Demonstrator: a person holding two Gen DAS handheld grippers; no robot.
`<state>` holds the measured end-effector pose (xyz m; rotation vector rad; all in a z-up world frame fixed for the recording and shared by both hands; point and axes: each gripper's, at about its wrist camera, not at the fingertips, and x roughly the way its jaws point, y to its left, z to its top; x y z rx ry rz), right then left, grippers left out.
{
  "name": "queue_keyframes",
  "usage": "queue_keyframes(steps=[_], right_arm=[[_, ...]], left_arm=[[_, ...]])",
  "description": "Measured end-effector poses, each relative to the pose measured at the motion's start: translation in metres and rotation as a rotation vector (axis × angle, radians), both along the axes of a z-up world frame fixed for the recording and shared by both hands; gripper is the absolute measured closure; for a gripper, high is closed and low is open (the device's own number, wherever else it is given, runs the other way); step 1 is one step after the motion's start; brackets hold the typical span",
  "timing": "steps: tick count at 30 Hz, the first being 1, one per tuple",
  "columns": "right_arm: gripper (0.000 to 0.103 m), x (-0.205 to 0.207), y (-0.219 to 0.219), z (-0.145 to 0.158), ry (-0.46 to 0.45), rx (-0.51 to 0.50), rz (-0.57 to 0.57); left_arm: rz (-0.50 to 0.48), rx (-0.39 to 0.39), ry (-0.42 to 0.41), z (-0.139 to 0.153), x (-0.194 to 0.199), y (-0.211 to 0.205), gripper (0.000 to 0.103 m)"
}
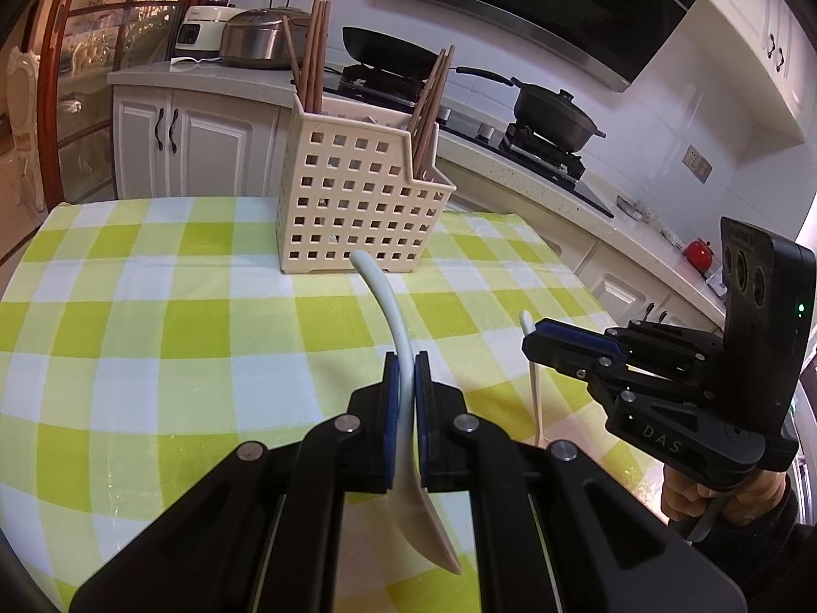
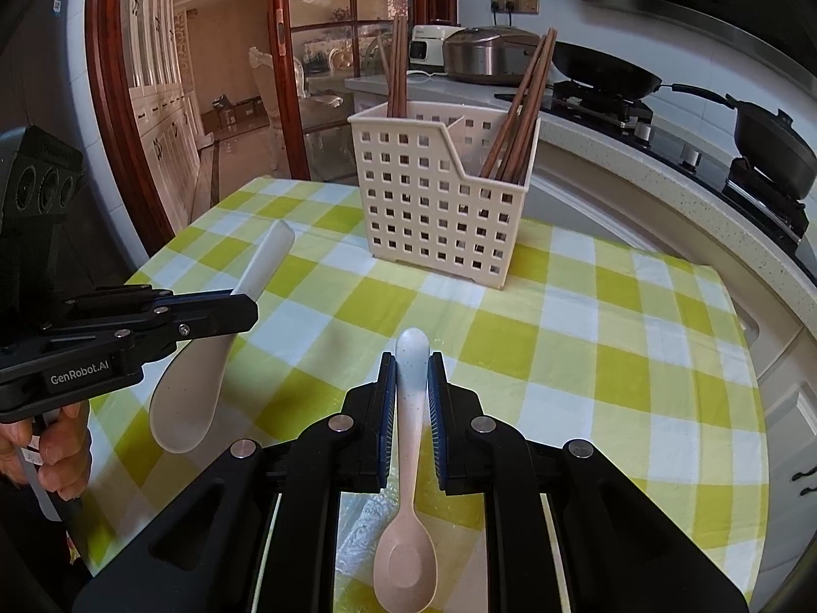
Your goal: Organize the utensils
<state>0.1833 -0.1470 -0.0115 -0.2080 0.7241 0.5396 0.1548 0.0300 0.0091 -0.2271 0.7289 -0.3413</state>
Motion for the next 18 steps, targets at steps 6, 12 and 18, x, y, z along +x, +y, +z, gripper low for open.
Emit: queue_keyframes(steps=[6, 12, 18], right_arm=[[0.09, 0.0004, -0.0006, 0.0004, 0.004, 0.006, 0.002], [0.09, 0.0003, -0.0008, -0.0003, 0.003, 0.009, -0.002], [0.09, 0.0003, -0.0017, -0.0004, 0.004, 0.01, -0.003]], left_arm=[[-0.007, 0.006, -0.006, 0.0024, -0.0004, -0.0031, 0.097], [-0.002, 0.016, 0.0, 0.0012, 0.0003, -0.0047, 0.097], [-0.003, 0.018, 0.003, -0.0003, -0.0004, -0.0059, 0.097]])
